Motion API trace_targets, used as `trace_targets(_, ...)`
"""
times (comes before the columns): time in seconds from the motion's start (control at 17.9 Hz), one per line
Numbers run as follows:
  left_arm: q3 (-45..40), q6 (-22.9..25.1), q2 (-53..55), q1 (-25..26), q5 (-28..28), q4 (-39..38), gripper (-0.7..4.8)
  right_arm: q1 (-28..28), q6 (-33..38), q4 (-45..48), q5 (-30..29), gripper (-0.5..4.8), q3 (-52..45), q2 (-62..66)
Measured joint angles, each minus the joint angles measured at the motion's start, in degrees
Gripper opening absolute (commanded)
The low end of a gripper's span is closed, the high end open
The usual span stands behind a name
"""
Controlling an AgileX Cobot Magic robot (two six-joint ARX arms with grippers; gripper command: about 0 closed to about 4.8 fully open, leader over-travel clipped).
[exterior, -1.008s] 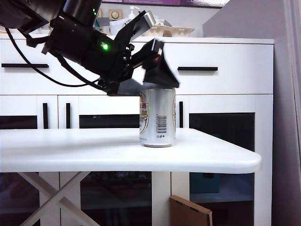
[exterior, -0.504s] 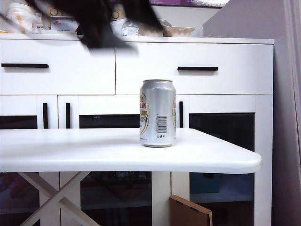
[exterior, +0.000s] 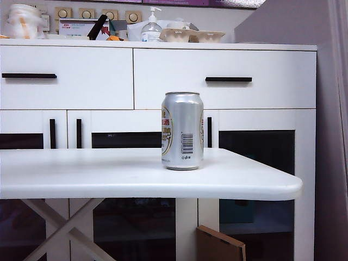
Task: Pick up a can of beer from the white table, open the left drawer, place the beer inside the drawer, and finally close the drawer.
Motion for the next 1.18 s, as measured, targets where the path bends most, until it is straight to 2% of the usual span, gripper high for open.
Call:
trace_targets(0.11,2.4,0.1,-0.4,0.0,-0.1,0.0,-0.06,0.1,-1.7,7.3,-0.5,4.79,-3.0,0.7)
trace_targets(0.34,4.6,0.2,-0.6,0.0,-0.1,0.4,-0.06,-0.2,-3.0,27.3,-1.5,4.79,-16.2,0.9)
trace_targets(0.56,5.2,0.0,-0.7,0.0,-0.1,-1.3,-0.06,-2.6,-3.0,45.3,-1.7,4.79,-26.9,3.9)
trace_targets(0.95,5.2,0.0,-0.7,0.0,-0.1,-1.7,-0.06,-3.6,-3.0,58.6,-1.8,4.79,-27.3,18.1)
trace_targets(1.18,5.2,0.0,-0.7,0.0,-0.1,-1.7,-0.06,-3.6,-3.0,62.4,-1.8,4.79,-27.3,23.4)
